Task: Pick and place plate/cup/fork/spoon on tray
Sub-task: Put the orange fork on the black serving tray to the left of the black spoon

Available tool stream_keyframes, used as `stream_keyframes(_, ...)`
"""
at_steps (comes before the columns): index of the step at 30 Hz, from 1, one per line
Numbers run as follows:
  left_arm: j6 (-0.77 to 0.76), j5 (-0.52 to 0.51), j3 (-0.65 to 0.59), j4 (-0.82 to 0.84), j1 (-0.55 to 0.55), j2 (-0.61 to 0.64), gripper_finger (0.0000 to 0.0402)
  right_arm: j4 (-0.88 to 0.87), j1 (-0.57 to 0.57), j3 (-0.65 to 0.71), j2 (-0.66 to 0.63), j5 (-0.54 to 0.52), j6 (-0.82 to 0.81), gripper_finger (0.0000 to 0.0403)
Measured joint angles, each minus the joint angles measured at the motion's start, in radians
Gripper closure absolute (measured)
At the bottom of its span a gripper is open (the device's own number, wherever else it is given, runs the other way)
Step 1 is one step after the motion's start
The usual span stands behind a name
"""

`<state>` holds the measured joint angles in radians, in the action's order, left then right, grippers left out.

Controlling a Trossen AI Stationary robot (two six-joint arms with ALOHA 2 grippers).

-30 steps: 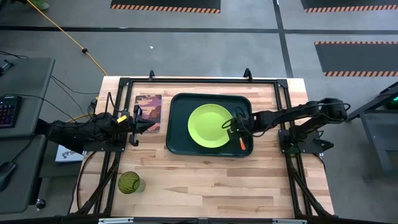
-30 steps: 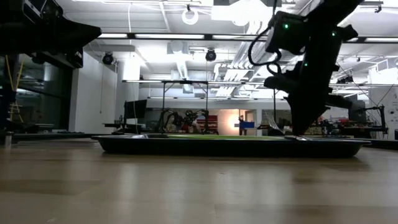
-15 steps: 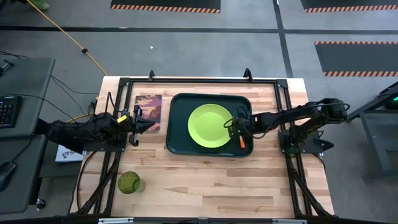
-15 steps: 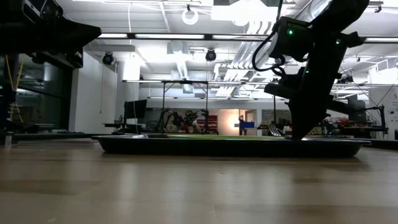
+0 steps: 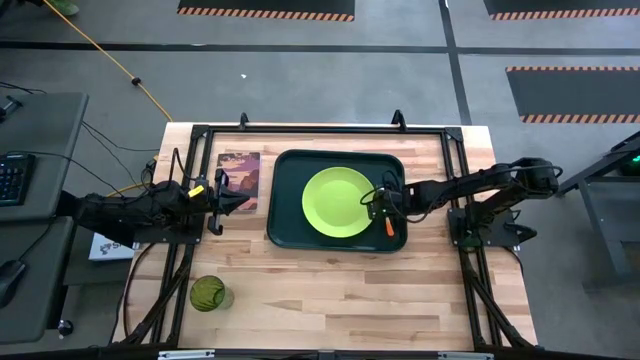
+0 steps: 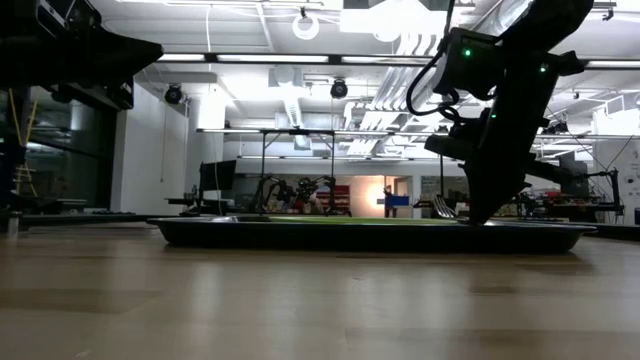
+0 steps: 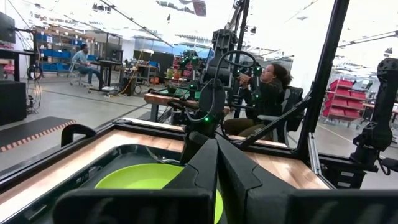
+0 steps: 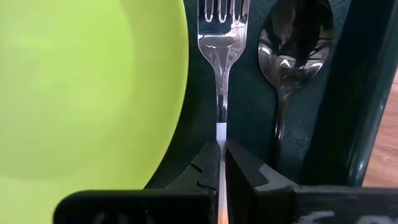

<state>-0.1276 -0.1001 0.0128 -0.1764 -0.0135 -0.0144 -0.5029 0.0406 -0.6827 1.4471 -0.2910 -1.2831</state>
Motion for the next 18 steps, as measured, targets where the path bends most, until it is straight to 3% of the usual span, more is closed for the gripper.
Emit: stream_keyframes(18,0.0,0.0,0.0,0.0,0.0,0.0,0.0398,-0.001,-0.002,0.0,0.0,-0.016,0.0,0.0402)
